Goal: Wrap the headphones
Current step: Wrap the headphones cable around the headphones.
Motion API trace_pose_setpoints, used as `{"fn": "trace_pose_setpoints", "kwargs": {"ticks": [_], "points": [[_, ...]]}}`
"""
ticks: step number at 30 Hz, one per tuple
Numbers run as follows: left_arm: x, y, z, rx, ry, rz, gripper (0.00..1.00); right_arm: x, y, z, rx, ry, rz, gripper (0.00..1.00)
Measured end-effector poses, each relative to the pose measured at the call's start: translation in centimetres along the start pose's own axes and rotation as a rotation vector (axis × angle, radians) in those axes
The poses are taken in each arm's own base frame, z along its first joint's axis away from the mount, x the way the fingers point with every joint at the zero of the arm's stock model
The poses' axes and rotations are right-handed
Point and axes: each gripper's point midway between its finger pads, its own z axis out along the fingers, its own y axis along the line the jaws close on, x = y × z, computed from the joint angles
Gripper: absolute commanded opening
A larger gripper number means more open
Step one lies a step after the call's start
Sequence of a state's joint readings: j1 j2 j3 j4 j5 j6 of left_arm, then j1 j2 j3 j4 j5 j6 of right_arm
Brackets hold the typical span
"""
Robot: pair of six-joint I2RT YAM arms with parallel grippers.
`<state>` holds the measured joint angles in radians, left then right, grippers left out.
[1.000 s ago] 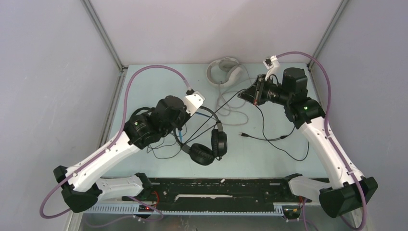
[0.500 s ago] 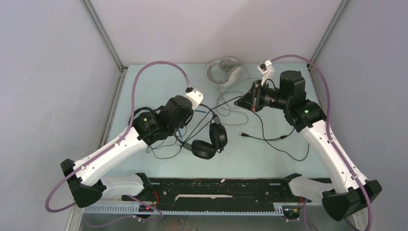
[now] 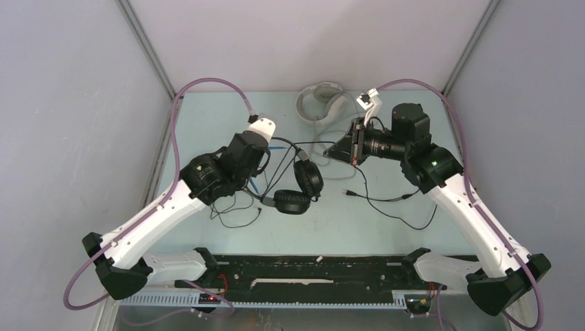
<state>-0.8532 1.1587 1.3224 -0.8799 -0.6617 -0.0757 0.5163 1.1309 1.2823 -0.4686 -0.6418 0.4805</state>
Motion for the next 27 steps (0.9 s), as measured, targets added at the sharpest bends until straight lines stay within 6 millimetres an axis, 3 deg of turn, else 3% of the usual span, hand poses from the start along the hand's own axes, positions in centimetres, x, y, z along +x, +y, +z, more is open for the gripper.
{"fn": "trace_pose_setpoints", "kwargs": {"ticks": [4,8,13,18,27], "points": [[-0.1,0.3,-0.2,-0.009,-0.006,-0.010,0.00,-0.8,0.5,0.3,-0.009,-0.033,-0.001,0.00],[-0.1,0.2,-0.2,-0.011,-0.006,-0.034,0.00,-0.5,2.7,1.1,-0.076,-0.029,-0.015,0.07],[0.5,0.2,0.2,-0.035,0.022,-0.084,0.00,1.0,4.8,3.1,-0.149,0.021,-0.026,0.13],[0.9,0.8,0.8,-0.067,0.065,-0.191,0.00,2.1,5.4,4.6,-0.172,0.052,-0.021,0.17],[0.0,2.4,1.1,-0.128,0.055,-0.416,0.00,4.9,6.0,6.2,-0.196,0.072,-0.058,0.17]]}}
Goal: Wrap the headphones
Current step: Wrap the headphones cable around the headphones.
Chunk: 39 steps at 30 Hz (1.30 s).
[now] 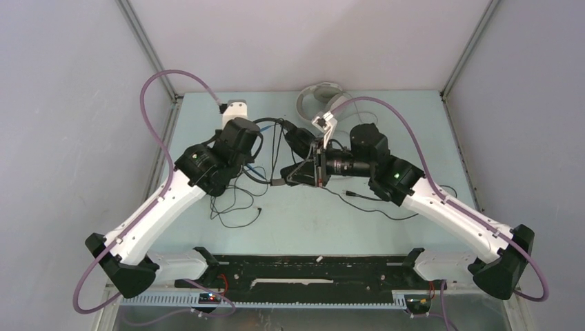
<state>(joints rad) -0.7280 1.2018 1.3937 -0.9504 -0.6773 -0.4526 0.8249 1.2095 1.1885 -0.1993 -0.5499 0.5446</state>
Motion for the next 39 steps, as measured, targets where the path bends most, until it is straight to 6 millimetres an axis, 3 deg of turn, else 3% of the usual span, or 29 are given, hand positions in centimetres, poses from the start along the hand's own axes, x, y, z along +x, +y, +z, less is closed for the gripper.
{"fn": "trace_pose_setpoints", "kwargs": {"ticks": [6,17,31,33,35,39], "points": [[-1.3,-0.1,-0.3,0.024,-0.039,-0.146,0.00,2.4,-0.1,0.8,0.006,-0.002,-0.067,0.16],[-5.8,-0.1,-2.9,0.156,-0.174,-0.442,0.00,6.1,-1.8,-0.4,0.038,-0.124,-0.287,0.18],[-6.7,-2.5,-3.7,0.291,-0.156,-0.534,0.00,10.7,-6.6,-0.3,0.099,-0.160,-0.469,0.24],[-6.7,-2.7,-3.8,0.301,-0.151,-0.538,0.00,11.4,-7.3,-0.1,0.108,-0.152,-0.471,0.22],[-6.7,-2.9,-3.8,0.309,-0.150,-0.542,0.00,12.0,-8.0,0.1,0.117,-0.141,-0.468,0.12],[-6.9,-3.1,-3.9,0.328,-0.143,-0.557,0.00,13.4,-9.0,0.2,0.127,-0.134,-0.462,0.04]]}}
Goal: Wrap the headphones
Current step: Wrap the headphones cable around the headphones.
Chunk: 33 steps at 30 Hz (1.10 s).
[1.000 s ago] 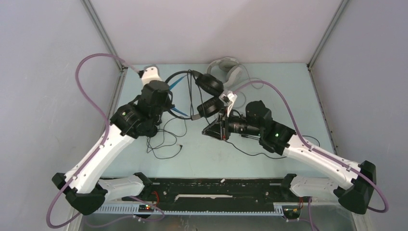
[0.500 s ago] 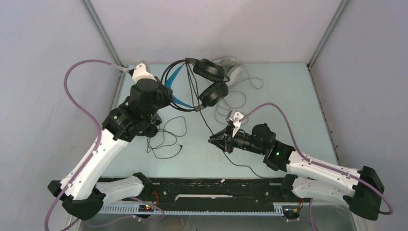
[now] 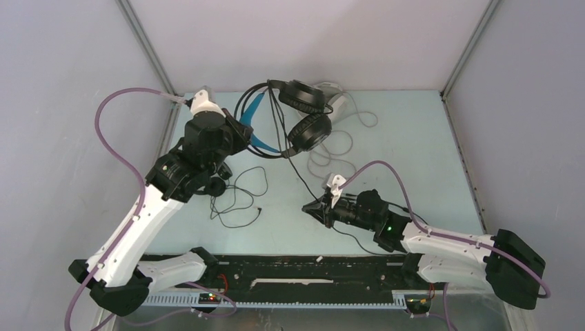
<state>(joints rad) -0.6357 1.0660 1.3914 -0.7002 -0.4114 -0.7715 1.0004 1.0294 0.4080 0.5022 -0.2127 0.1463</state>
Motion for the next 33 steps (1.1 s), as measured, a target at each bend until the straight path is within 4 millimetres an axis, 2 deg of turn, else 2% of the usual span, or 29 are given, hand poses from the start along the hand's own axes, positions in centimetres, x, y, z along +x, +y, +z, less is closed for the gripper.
{"fn": "trace_pose_setpoints", "kwargs": {"ticks": [1,4,6,11,18,22,30,33], "points": [[0.0,-0.1,0.0,0.003,0.002,-0.010,0.00,0.4,-0.1,0.0,0.001,0.000,0.003,0.00],[-0.3,-0.3,0.0,0.016,-0.003,-0.029,0.00,1.8,-0.2,-0.2,0.003,0.010,0.011,0.00],[-0.4,-0.3,-0.1,0.020,-0.005,-0.029,0.00,2.0,-0.2,-0.2,0.001,0.007,0.013,0.00],[-1.4,0.0,0.2,0.014,-0.033,-0.045,0.00,0.9,0.5,-0.2,-0.023,-0.036,0.006,0.00],[-3.1,0.9,0.7,-0.015,-0.090,-0.060,0.00,-0.9,3.1,-0.6,-0.106,-0.094,-0.014,0.00],[-3.2,0.8,0.9,-0.009,-0.093,-0.055,0.00,-0.8,4.0,-0.4,-0.132,-0.097,-0.027,0.00],[-2.2,1.0,2.5,-0.036,-0.065,-0.032,0.00,0.3,3.7,0.3,-0.124,-0.057,-0.031,0.00],[-2.5,1.4,2.7,-0.056,-0.082,-0.009,0.00,0.3,4.5,0.5,-0.160,-0.046,-0.042,0.00]]}}
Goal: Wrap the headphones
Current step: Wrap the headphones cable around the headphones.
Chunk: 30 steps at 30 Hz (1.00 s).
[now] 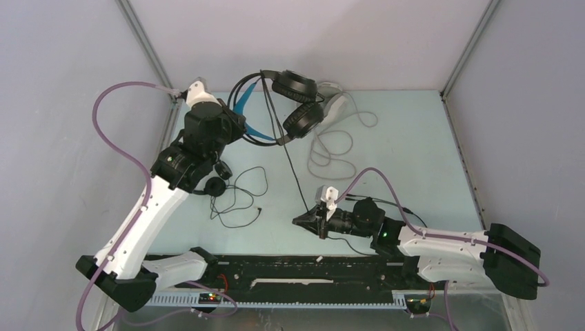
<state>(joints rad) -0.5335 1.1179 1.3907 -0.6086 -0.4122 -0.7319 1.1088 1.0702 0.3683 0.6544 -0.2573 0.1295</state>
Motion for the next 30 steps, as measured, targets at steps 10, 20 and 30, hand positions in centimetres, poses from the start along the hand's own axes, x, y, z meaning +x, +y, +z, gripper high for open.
{"fn": "trace_pose_setpoints", "kwargs": {"ticks": [10,20,30], "points": [[0.0,1.1,1.0,-0.052,-0.027,0.068,0.00,-0.9,3.5,0.6,-0.115,-0.017,-0.073,0.00],[0.9,0.8,2.3,-0.051,-0.012,0.048,0.00,-0.6,3.9,2.8,-0.125,-0.004,-0.078,0.00],[1.6,-1.1,1.7,0.040,0.046,-0.054,0.00,0.9,0.6,3.4,0.001,0.037,-0.036,0.00]]}}
